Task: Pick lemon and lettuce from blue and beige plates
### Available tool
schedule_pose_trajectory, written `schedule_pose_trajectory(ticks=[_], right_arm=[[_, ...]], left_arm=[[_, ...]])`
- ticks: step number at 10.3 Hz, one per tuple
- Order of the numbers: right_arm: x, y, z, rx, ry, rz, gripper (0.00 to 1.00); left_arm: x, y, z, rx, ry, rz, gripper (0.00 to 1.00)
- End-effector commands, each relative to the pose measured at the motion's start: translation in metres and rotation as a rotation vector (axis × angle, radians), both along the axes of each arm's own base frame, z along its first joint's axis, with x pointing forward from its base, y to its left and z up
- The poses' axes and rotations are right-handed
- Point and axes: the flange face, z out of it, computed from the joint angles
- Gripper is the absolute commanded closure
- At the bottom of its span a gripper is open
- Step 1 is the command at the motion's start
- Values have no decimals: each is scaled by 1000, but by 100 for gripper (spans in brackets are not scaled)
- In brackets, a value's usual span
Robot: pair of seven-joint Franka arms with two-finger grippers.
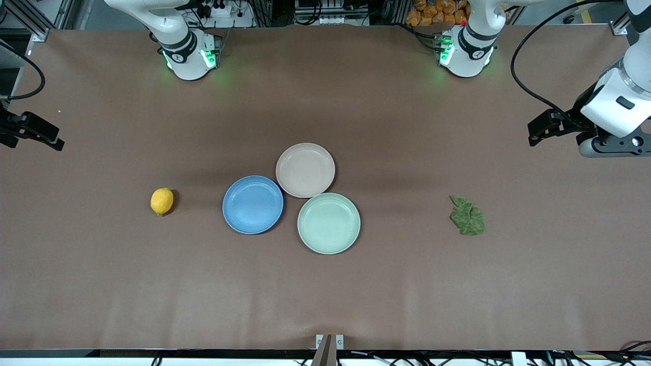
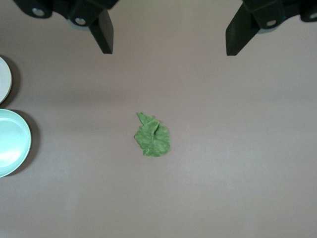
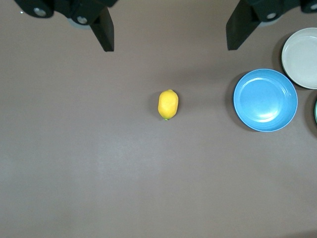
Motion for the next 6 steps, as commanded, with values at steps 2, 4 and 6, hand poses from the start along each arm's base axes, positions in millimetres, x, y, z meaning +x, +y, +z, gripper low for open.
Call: schedule_pose_trajectory(ticks=[2, 4, 6], right_arm=[[1, 3, 5, -1, -18, -1, 0], [2, 1, 4, -2, -15, -4, 0], [2, 0, 4, -6, -14, -4, 0]], left_arm=[[-13, 10, 8, 4, -4, -12, 0], [-14, 10, 12, 5, -12, -13, 0], [-16, 10, 19, 3, -25, -30, 0]])
